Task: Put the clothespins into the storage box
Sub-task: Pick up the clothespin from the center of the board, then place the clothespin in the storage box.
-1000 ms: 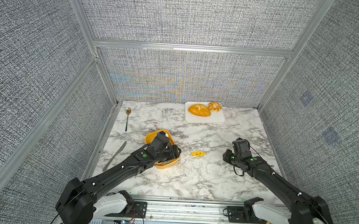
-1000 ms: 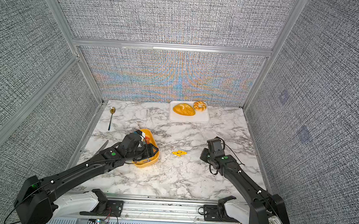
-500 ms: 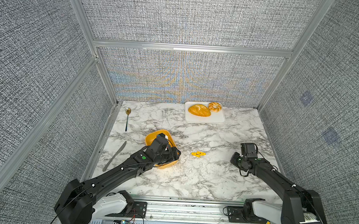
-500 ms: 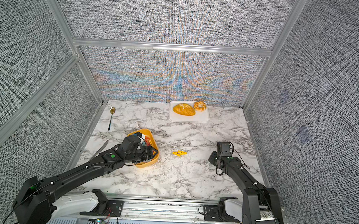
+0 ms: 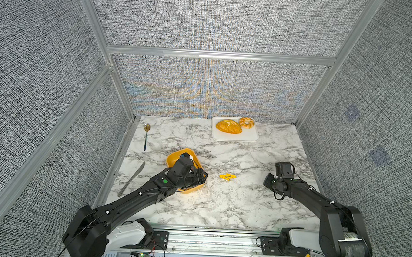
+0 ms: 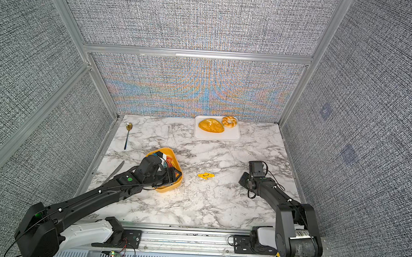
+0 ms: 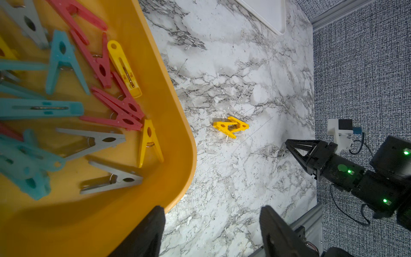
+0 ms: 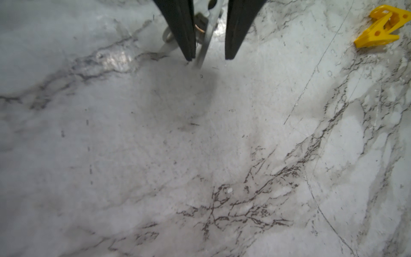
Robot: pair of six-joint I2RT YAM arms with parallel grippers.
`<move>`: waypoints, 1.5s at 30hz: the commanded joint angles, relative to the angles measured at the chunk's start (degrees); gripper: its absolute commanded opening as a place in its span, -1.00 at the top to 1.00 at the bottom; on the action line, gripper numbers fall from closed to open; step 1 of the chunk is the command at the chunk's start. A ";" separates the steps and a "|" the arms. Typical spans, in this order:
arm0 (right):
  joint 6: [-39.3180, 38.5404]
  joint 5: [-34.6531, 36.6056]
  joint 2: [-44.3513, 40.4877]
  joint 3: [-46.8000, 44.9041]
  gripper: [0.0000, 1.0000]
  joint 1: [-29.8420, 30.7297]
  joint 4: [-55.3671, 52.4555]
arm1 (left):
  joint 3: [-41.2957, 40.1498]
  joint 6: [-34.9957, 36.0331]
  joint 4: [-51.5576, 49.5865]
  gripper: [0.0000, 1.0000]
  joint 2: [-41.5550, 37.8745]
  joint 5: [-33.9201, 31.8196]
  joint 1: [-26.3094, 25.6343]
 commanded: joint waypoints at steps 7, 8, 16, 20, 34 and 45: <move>-0.42 -2.31 1.64 -1.06 0.67 0.04 3.02 | 0.13 -0.45 0.57 -0.45 -0.14 -0.23 0.05; -0.33 -2.67 1.28 -1.05 0.74 0.04 3.06 | 0.20 -0.38 0.42 -0.45 -0.26 -0.28 0.05; 2.34 -9.20 -2.45 1.44 0.97 3.75 4.86 | -0.04 -0.31 -1.62 -0.45 -1.98 -3.02 0.03; 2.93 -15.03 -1.29 4.73 0.96 10.53 8.96 | -1.14 -0.89 -3.94 -0.45 -4.95 -6.38 0.22; 2.26 -17.92 22.22 38.72 0.84 34.72 10.34 | -4.93 -2.00 -15.56 -0.54 -19.49 -14.03 3.47; -0.95 -18.27 33.11 55.55 0.39 39.33 5.48 | -8.15 -3.49 -16.06 -0.58 -22.92 -12.13 3.84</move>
